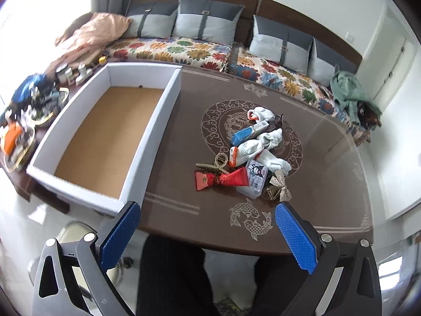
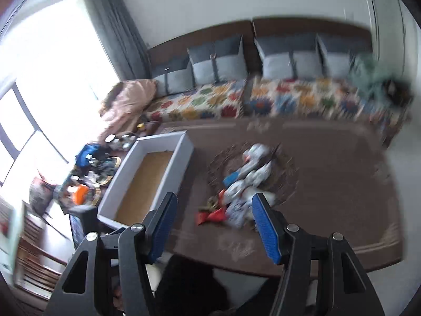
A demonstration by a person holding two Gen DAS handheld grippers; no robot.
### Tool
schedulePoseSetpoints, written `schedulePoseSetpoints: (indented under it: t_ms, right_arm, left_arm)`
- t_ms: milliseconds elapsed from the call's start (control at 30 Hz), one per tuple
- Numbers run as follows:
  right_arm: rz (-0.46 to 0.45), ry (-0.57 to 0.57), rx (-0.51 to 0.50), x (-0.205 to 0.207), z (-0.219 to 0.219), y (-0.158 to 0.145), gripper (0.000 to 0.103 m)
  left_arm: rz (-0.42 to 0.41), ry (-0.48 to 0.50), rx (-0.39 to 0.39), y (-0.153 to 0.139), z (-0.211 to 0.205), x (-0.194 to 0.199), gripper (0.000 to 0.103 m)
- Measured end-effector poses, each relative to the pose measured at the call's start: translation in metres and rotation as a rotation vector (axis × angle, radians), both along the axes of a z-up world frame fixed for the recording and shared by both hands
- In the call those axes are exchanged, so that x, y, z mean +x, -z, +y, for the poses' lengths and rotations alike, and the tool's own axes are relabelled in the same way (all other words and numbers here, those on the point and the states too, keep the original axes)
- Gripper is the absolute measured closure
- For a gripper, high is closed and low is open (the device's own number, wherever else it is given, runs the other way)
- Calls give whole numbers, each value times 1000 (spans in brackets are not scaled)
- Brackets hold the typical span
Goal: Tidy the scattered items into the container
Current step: 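Move both tools toward the item pile on the table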
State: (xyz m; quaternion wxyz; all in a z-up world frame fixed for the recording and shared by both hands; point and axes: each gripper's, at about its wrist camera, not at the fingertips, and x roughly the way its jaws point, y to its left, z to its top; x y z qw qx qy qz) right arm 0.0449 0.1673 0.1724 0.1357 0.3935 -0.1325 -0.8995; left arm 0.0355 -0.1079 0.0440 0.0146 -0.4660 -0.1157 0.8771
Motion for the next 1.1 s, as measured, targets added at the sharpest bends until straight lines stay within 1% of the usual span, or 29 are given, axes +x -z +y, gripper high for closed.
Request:
schedulePoseSetpoints:
  t_ms: [33, 67, 133, 200, 233, 267, 367, 433, 467, 500, 567, 600, 667, 700, 733, 767, 800, 900, 933, 1000, 1100]
  right_arm:
    - [20, -1, -66, 2, 10, 27, 43]
    - [70, 5, -127, 4, 18, 53, 43]
    - [164, 30, -178, 8, 28, 104, 43]
    - [81, 41, -98, 2, 27, 157, 43]
    - [61, 44, -66, 4, 27, 173, 43]
    - [42, 48, -36, 6, 27, 188, 43]
    - [43, 76, -2, 17, 35, 225, 43]
    - [67, 91, 77, 18, 32, 236, 43]
    - [73, 94, 92, 15, 31, 239, 43]
    - [91, 93, 99, 10, 31, 242, 43]
    - [135, 99, 120, 1, 27, 245, 43]
    - [166, 92, 127, -3, 25, 249, 43]
    - [214, 54, 108, -7, 22, 263, 43]
    - [218, 43, 110, -10, 19, 275, 43]
    - [221, 32, 113, -12, 17, 287, 43]
    - [199, 33, 128, -12, 15, 294, 43]
    - [179, 36, 143, -12, 12, 301, 43]
    - [200, 66, 178, -3, 8, 317, 43]
    - [208, 65, 173, -2, 8, 317, 43]
    - [216, 74, 181, -4, 9, 317, 43]
    - [165, 93, 202, -9, 11, 326, 43]
  left_arm:
    - [21, -25, 46, 5, -7, 7, 0]
    - [42, -49, 93, 9, -15, 13, 0]
    - [76, -95, 173, 23, -26, 24, 0]
    - [93, -107, 207, 43, -26, 29, 0]
    - [96, -105, 200, 53, -24, 30, 0]
    - [90, -87, 153, 60, -17, 28, 0]
    - [57, -3, -38, 80, 10, 20, 0]
    - [17, 42, -144, 93, 26, 12, 0]
    - [-1, 53, -183, 99, 33, 8, 0]
    - [11, 56, -202, 104, 36, 5, 0]
    - [63, 51, -219, 116, 39, 0, 0]
    - [82, 40, -210, 124, 39, -4, 0]
    - [110, 11, -157, 141, 37, -12, 0]
    - [137, -3, -133, 148, 37, -14, 0]
    - [181, -13, -122, 154, 39, -14, 0]
    - [218, -4, -137, 160, 43, -12, 0]
    - [242, 20, -172, 166, 51, -11, 0]
    - [315, 93, -276, 185, 73, -8, 0]
    - [321, 115, -291, 190, 79, -8, 0]
    - [279, 139, -263, 198, 82, -16, 0]
    - [218, 143, -226, 208, 83, -31, 0]
